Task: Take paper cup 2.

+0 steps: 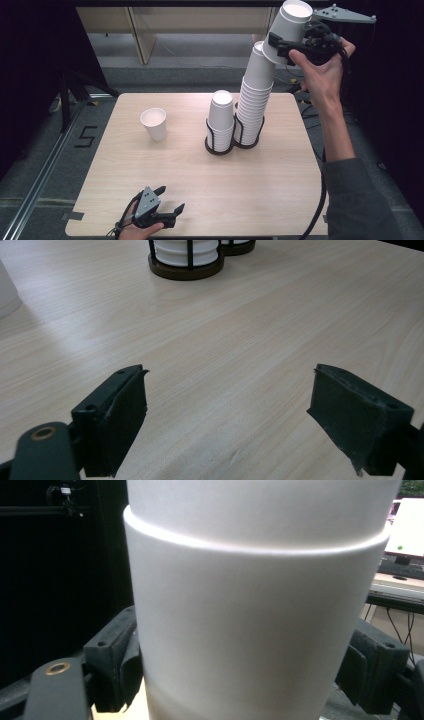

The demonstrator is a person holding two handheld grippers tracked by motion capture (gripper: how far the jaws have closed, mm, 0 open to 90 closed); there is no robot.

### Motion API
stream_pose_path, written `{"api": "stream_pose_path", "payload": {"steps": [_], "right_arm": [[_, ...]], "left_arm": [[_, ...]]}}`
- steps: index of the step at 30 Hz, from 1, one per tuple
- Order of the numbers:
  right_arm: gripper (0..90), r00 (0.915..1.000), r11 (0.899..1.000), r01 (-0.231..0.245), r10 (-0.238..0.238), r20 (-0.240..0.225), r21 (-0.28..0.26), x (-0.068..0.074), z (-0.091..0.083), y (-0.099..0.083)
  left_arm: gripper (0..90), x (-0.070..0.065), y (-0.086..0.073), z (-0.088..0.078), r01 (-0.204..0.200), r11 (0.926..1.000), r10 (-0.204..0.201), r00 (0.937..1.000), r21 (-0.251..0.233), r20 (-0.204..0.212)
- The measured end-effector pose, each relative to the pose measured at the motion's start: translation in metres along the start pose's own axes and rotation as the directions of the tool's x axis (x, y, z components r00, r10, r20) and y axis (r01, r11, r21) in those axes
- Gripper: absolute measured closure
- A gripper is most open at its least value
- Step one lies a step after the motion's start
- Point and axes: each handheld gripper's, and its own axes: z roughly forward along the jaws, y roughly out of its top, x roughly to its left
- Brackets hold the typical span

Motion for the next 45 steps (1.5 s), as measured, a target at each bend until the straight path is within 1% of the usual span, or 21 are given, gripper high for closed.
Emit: {"api": "stream_pose_path", "payload": {"steps": [1,4,6,7,10,18,20,22,24,25,27,28,32,33,35,37,38,39,40,41,45], "right_arm": [[18.8,0.9998,1.0,-0.017,0.017,-0.011,0.003,0.001,-0.004,-0.001],[18.8,0.9999,1.0,-0.004,0.004,-0.012,0.012,0.001,-0.014,-0.005],[18.8,0.9992,1.0,-0.019,0.02,-0.034,0.011,0.003,-0.021,-0.009],[18.8,0.9996,1.0,-0.006,0.006,-0.026,0.015,0.003,-0.025,-0.011],[18.9,0.999,1.0,0.002,-0.001,-0.044,0.019,0.006,-0.036,-0.018],[18.8,0.9917,0.998,0.031,-0.025,-0.126,0.049,0.032,-0.058,-0.047],[18.9,0.9862,0.998,0.053,-0.046,-0.159,0.038,0.041,-0.061,-0.056],[18.8,0.9806,0.998,0.04,-0.028,-0.194,0.058,0.053,-0.064,-0.066],[18.8,0.9735,0.997,0.056,-0.042,-0.225,0.058,0.063,-0.065,-0.077],[18.8,0.9703,0.997,0.051,-0.034,-0.24,0.063,0.068,-0.065,-0.083],[18.8,0.961,0.996,0.052,-0.031,-0.275,0.069,0.077,-0.063,-0.097],[18.8,0.9555,0.997,0.036,-0.013,-0.295,0.07,0.082,-0.061,-0.104],[18.8,0.9383,0.996,0.041,-0.009,-0.346,0.085,0.098,-0.051,-0.137],[18.8,0.9343,0.994,0.03,0.008,-0.357,0.102,0.103,-0.049,-0.145],[18.8,0.9262,0.992,0.043,0.004,-0.377,0.116,0.111,-0.042,-0.159],[18.8,0.9173,0.99,0.04,0.016,-0.398,0.132,0.118,-0.036,-0.171],[18.8,0.9112,0.989,0.018,0.044,-0.41,0.147,0.122,-0.034,-0.177],[18.8,0.9114,0.99,0.031,0.029,-0.41,0.139,0.123,-0.031,-0.181],[18.8,0.9078,0.989,0.025,0.038,-0.418,0.145,0.125,-0.029,-0.185],[18.8,0.8998,0.99,0.006,0.055,-0.433,0.138,0.128,-0.027,-0.189],[18.8,0.8952,0.989,0.017,0.052,-0.443,0.15,0.134,-0.023,-0.199]], "left_arm": [[14.4,0.0,0.0,0.0,0.0,1.0,0.0,1.0,0.0,0.0],[14.4,0.0,0.0,0.001,0.001,1.0,-0.001,1.0,0.002,-0.001],[14.4,-0.001,0.0,0.0,0.0,1.0,0.0,1.0,0.009,-0.008],[14.4,-0.001,0.0,0.0,0.0,1.0,0.0,1.0,0.008,-0.008],[14.4,0.0,0.0,0.0,0.001,1.0,-0.001,1.0,0.008,-0.007],[14.4,-0.001,0.0,0.001,0.0,1.0,0.0,1.0,0.008,-0.006],[14.4,0.0,0.0,0.001,0.002,1.0,-0.002,1.0,0.005,-0.009],[14.4,0.0,0.0,0.001,0.003,1.0,-0.003,0.9999,0.004,-0.01],[14.3,0.0,0.0,0.001,0.006,1.0,-0.006,0.9999,0.0,-0.009],[14.4,0.001,0.0,0.0,0.004,1.0,-0.004,1.0,-0.005,-0.006],[14.3,0.0,0.001,-0.001,0.004,0.9999,-0.004,0.9999,-0.011,-0.015],[14.4,0.0,0.001,-0.001,0.002,0.9999,-0.002,0.9999,-0.013,-0.015],[14.4,0.001,0.0,0.0,0.006,0.9996,-0.007,0.9998,-0.026,-0.019],[14.4,0.002,0.0,0.001,0.005,0.9995,-0.005,0.9999,-0.031,-0.013],[14.4,0.002,0.001,0.0,0.005,0.9996,-0.006,0.9998,-0.027,-0.021],[14.4,0.002,0.001,0.0,0.004,0.9991,-0.004,0.9999,-0.042,-0.01],[14.3,0.002,0.001,0.001,0.004,0.9988,-0.005,1.0,-0.048,-0.007],[14.3,0.002,0.001,0.001,0.003,0.9987,-0.003,1.0,-0.05,-0.005],[14.3,0.002,0.001,0.001,0.002,0.9987,-0.003,1.0,-0.05,-0.005],[14.4,0.002,0.002,0.0,0.001,0.9989,-0.001,1.0,-0.047,-0.007],[14.4,0.0,0.002,0.003,0.008,0.9983,-0.006,0.9996,-0.058,0.027]]}}
